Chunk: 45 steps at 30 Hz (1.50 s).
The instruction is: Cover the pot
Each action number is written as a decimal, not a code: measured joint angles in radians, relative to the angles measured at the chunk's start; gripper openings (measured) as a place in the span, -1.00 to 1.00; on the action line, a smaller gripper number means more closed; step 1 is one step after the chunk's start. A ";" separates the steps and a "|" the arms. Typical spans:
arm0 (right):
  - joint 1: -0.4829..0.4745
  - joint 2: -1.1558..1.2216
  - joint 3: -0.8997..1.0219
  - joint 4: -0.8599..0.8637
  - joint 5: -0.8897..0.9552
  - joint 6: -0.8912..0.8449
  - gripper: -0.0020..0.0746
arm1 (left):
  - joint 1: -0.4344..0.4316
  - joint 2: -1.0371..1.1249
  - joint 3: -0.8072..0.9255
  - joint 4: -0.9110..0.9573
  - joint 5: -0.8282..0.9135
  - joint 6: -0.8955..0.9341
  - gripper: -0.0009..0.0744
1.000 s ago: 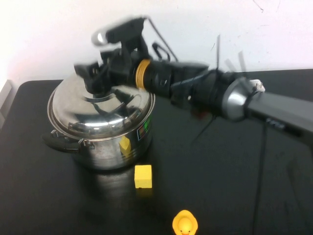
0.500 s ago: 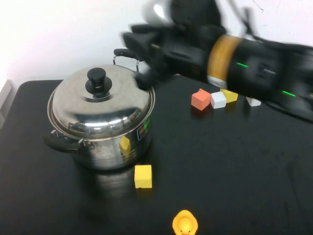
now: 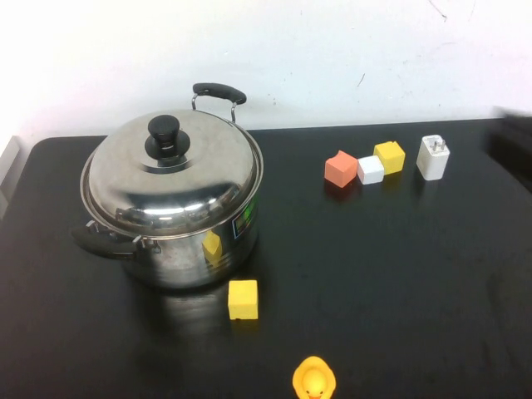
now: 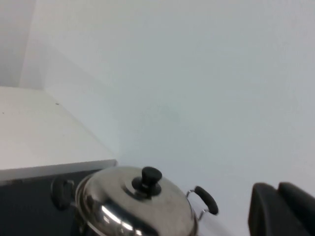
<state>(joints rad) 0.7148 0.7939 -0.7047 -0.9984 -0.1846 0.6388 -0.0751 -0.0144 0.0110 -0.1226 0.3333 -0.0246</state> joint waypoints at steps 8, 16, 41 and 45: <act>0.000 -0.318 0.234 -0.077 0.052 0.015 -0.89 | 0.000 0.000 0.000 0.000 0.000 0.000 -0.98; 0.000 -0.388 0.305 -0.079 0.129 0.021 -0.89 | 0.000 0.000 0.000 0.000 0.000 0.000 -0.98; -0.479 -0.759 0.684 1.125 0.463 -0.988 -0.89 | 0.000 0.000 0.000 0.000 0.000 0.000 -0.98; -0.577 -0.801 0.723 1.083 0.526 -0.930 -0.89 | 0.000 0.000 0.000 0.000 0.000 0.000 -0.98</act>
<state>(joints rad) 0.1377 -0.0069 0.0179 0.0847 0.3418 -0.2915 -0.0751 -0.0144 0.0110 -0.1226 0.3333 -0.0246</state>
